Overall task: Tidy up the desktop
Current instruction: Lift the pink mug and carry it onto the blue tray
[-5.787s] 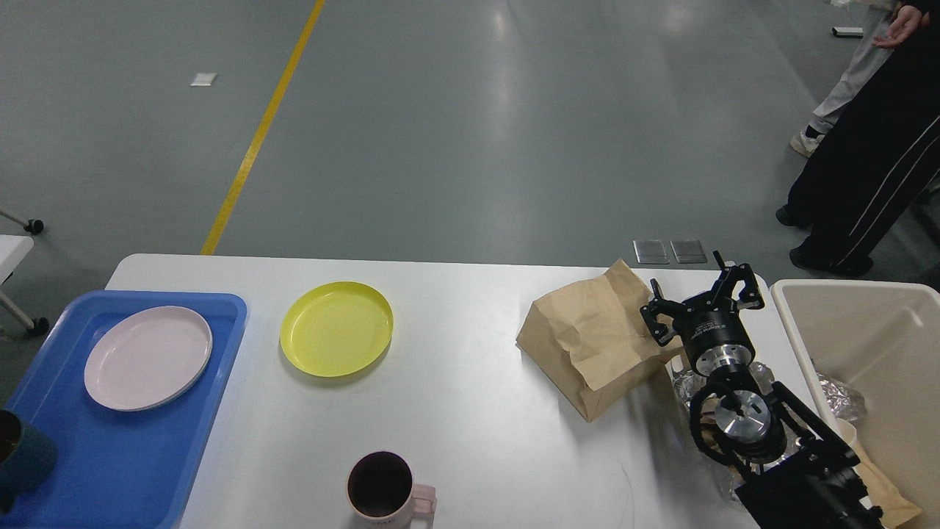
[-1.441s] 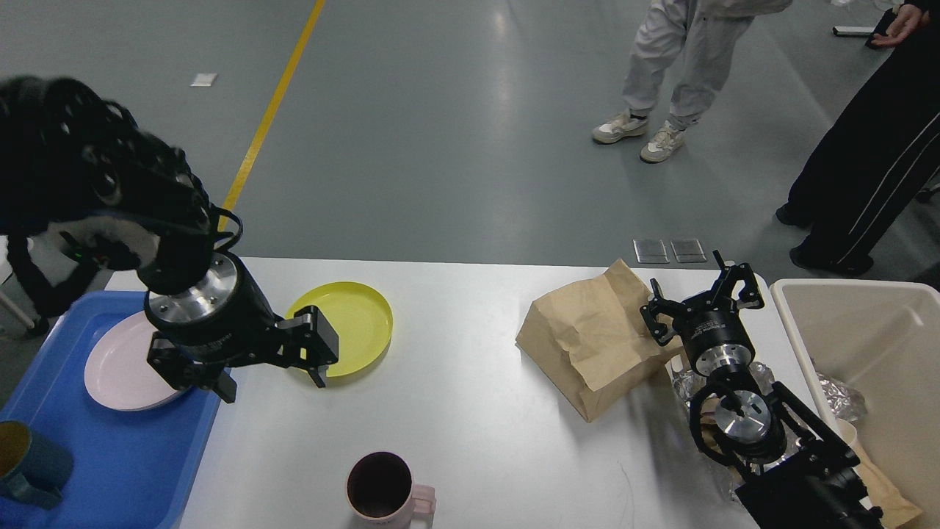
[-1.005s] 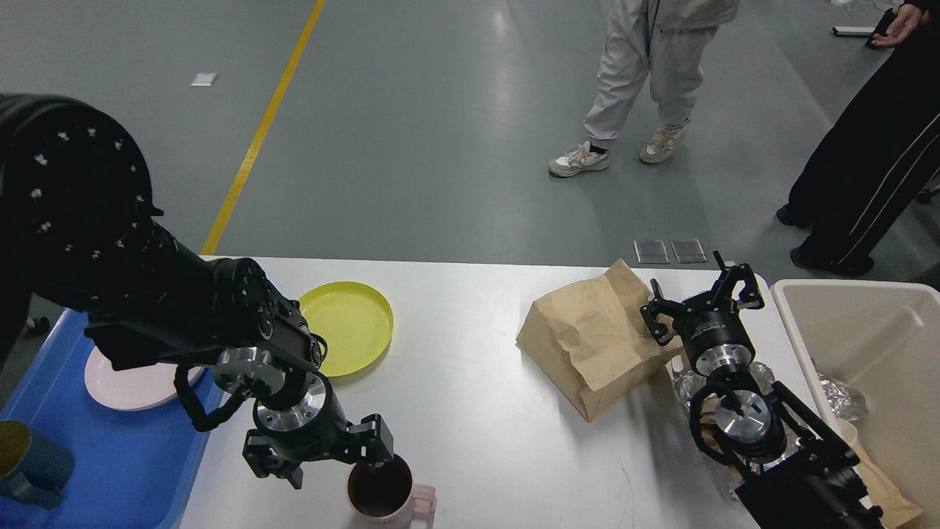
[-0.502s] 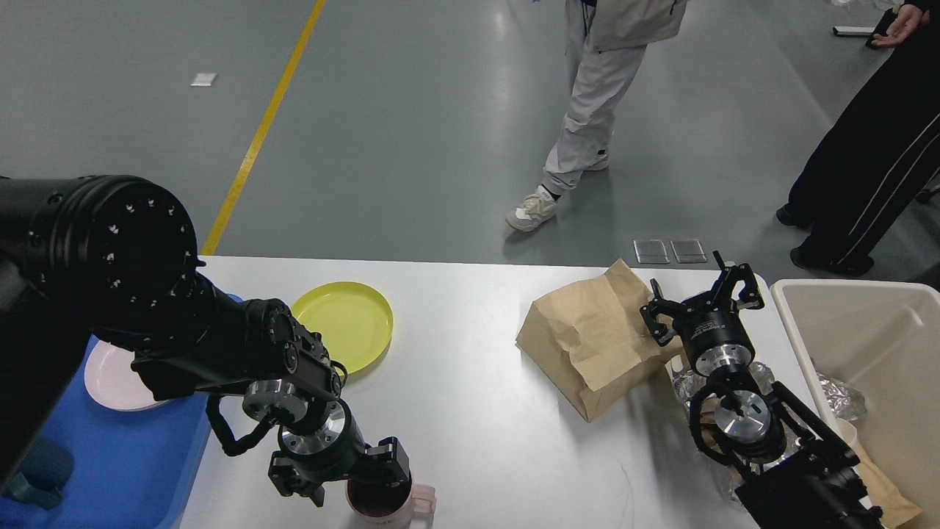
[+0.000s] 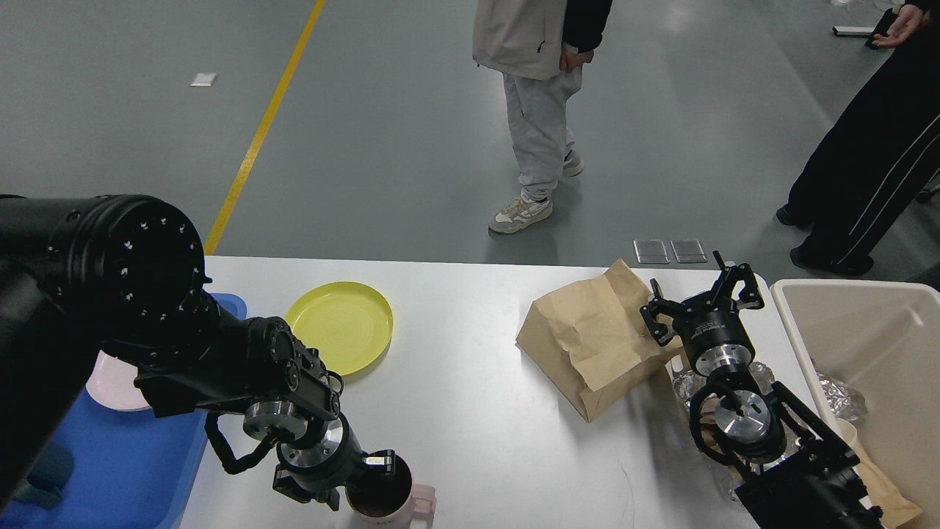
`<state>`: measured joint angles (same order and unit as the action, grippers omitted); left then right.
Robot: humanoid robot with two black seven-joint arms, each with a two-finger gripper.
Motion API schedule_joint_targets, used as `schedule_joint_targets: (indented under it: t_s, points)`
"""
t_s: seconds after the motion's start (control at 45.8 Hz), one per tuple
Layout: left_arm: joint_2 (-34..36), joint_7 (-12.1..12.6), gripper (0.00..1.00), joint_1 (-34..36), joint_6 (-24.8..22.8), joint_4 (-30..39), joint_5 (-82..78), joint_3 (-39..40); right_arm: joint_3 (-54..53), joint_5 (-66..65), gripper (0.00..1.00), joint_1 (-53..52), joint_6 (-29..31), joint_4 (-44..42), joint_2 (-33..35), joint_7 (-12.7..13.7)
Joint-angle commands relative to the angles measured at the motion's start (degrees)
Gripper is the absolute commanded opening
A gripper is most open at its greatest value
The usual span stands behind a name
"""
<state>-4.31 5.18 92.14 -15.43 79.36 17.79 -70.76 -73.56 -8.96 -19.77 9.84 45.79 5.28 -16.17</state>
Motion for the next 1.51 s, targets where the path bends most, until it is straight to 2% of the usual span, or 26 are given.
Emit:
schedule_joint_targets:
  t_s: [0.0, 0.066, 0.197, 0.48, 0.568, 0.743, 0.874, 1.07, 1.245, 1.332, 1.485]
  points:
    - [0.0, -0.1, 0.09, 0.0, -0.6, 0.0, 0.1, -0.4, 0.0, 0.0, 1.0, 0.0, 0.0, 0.0, 0.0, 0.1]
    - [0.0, 0.3, 0.0, 0.0, -0.6, 0.1, 0.1, -0.5, 0.0, 0.0, 1.0, 0.0, 0.0, 0.0, 0.0, 0.0]
    - [0.0, 1.6, 0.0, 0.0, -0.4, 0.1, 0.1, -0.6, 0.0, 0.0, 1.0, 0.0, 0.0, 0.0, 0.0, 0.0]
    - [0.4, 1.7, 0.0, 1.3, -3.1, 0.5, 0.0, -0.8, 0.0, 0.0, 1.0, 0.0, 0.0, 0.0, 0.0, 0.0]
    - [0.8, 1.7, 0.0, 5.3, -6.7, 1.7, 0.0, -1.3, 0.0, 0.0, 1.0, 0.0, 0.0, 0.0, 0.0, 0.0]
    - [3.7, 1.6, 0.0, 14.3, -10.6, 5.7, 0.0, -3.6, 0.0, 0.0, 1.0, 0.0, 0.0, 0.0, 0.0, 0.0]
    - [6.3, 1.7, 0.0, 23.9, -13.7, 9.3, -0.1, -5.7, 0.0, 0.0, 1.0, 0.0, 0.0, 0.0, 0.0, 0.0]
    - [13.9, 1.7, 0.0, 40.7, -26.6, 12.1, -0.3, -9.9, 0.0, 0.0, 1.0, 0.0, 0.0, 0.0, 0.0, 0.0]
    - [15.6, 1.8, 0.0, 51.6, -35.4, 12.4, -1.5, -14.5, 0.0, 0.0, 1.0, 0.0, 0.0, 0.0, 0.0, 0.0]
    - [15.7, 1.8, 0.0, 53.5, -36.6, 12.4, -2.8, -15.6, 0.0, 0.0, 1.0, 0.0, 0.0, 0.0, 0.0, 0.0]
    - [15.6, 0.8, 0.0, 51.6, -36.4, 12.3, -3.7, -16.1, 0.0, 0.0, 1.0, 0.0, 0.0, 0.0, 0.0, 0.0]
